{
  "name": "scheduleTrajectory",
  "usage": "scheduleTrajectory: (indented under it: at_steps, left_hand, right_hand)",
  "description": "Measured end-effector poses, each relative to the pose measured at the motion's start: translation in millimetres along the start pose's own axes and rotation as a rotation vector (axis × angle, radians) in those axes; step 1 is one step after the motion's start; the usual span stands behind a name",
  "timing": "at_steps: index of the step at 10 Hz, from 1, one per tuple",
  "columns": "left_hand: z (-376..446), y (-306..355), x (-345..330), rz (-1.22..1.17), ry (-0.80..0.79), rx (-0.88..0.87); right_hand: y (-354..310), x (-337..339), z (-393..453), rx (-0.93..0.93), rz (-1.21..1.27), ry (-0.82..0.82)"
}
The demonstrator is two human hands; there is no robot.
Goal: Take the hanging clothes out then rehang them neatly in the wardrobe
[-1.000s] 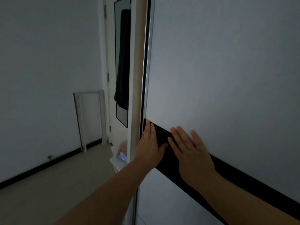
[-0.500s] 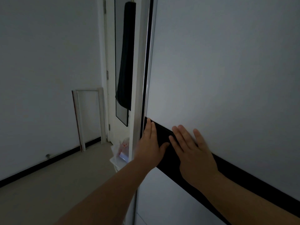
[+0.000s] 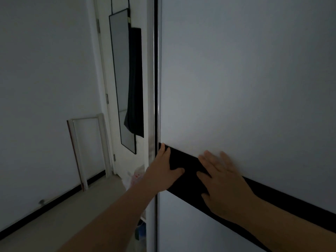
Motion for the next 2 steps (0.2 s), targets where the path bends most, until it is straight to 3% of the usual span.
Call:
scheduleTrajectory:
  at_steps: [1,2]
  left_hand:
    - [-6.1,10.7,24.4,-0.065,0.021,0.042]
    - [-15.7,27.0,48.0,-0.183,0.073,0.04]
  right_hand:
    - [7.0,44.3,-13.1,-0.121,0.134,0.125]
    - [20.3,105.1,-35.1,-0.242,0.282,0.419]
Point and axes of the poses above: each hand's wrist, its own z-axis towards the middle knuckle, its own x-axis out of the back of the hand, y = z × x, the point moved 3 cm from there along z, towards the middle knuckle, and after that the axes turned 13 degrees about z, right-handed, at the moved point
